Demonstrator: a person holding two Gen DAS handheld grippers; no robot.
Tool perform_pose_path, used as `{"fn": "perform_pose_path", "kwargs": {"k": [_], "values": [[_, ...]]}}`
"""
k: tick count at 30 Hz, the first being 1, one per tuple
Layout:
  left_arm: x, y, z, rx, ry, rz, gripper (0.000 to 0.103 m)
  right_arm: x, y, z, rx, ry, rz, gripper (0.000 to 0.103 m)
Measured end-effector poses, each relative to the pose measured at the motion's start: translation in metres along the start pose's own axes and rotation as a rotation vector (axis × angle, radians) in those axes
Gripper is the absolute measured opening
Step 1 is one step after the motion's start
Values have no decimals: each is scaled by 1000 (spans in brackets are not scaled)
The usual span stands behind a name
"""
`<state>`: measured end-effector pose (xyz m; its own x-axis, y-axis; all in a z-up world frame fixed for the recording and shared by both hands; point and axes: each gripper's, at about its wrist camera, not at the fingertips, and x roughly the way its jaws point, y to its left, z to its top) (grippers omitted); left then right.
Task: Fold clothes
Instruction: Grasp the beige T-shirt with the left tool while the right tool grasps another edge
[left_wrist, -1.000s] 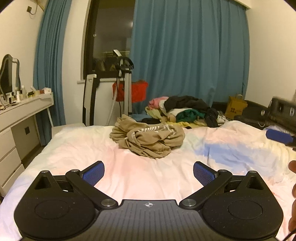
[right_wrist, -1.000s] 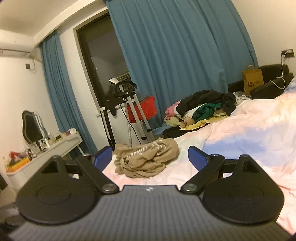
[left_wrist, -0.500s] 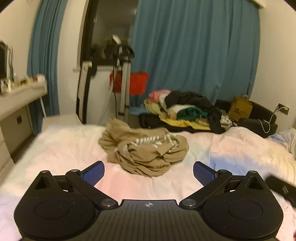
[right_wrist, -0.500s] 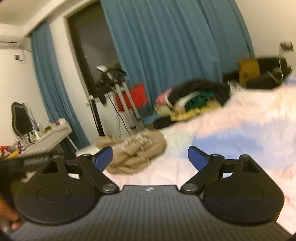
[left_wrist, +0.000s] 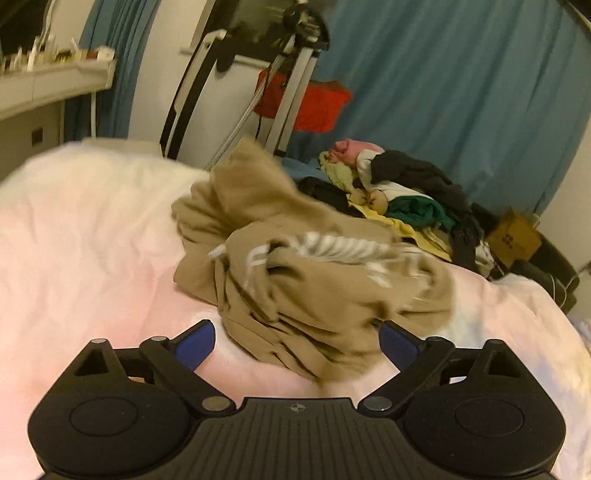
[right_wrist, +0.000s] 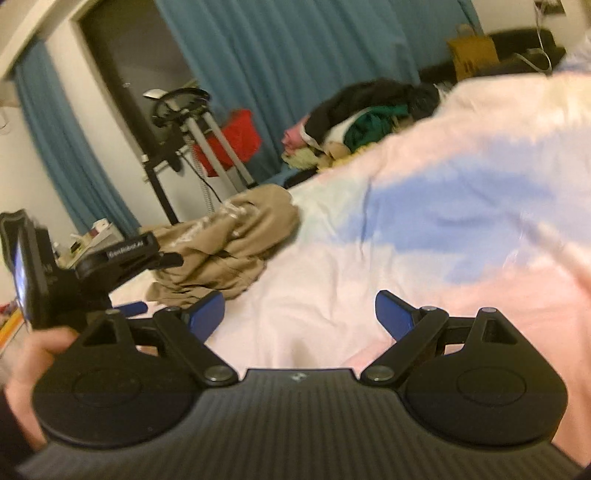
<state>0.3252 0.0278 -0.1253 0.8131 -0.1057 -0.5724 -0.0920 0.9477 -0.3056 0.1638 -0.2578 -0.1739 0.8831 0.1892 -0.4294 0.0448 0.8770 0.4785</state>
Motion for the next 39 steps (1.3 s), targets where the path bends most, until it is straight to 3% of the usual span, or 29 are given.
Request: {"fn": "perform_pose_path", "kwargs": {"k": [2, 4, 6, 9, 10, 11, 13, 17, 22, 28, 31, 33, 37, 39], "values": [[21, 8, -1, 25, -11, 0, 84, 10, -7, -3, 8, -31, -40, 90], [33, 12, -1, 29, -50, 8, 83, 20, -12, -5, -5, -62, -70, 90], [42, 19, 1, -45, -75, -24, 75, 30, -15, -7, 0, -74, -99, 90], [39, 14, 5, -51, -148, -31, 49, 39, -17, -13, 24, -63, -126, 90], [37, 14, 6, -56, -176, -32, 32, 41, -18, -17, 32, -52, -134, 90], [34, 15, 7, -73, -189, -34, 22, 42, -17, -20, 30, -46, -134, 90], [26, 14, 10, -91, -204, -45, 17, 43, -11, -24, 0, -47, -112, 90], [-11, 9, 11, -54, -246, -89, 13, 32, 2, -24, -66, -103, -85, 90], [-90, -6, 6, 34, -354, -178, 11, 11, 16, -21, -121, -175, -85, 90], [-184, -5, -14, 112, -403, -294, 7, -27, 39, -24, -210, -253, -34, 90], [-231, -4, -24, 151, -427, -351, 7, -45, 51, -28, -240, -237, 25, 90], [-248, 3, -36, 175, -425, -333, 7, -53, 56, -33, -241, -196, 67, 90], [-266, 27, -40, 105, -398, -327, 7, -52, 72, -48, -308, -78, 147, 90], [-268, 38, -38, 80, -389, -316, 7, -44, 81, -57, -372, -38, 146, 89]]}}
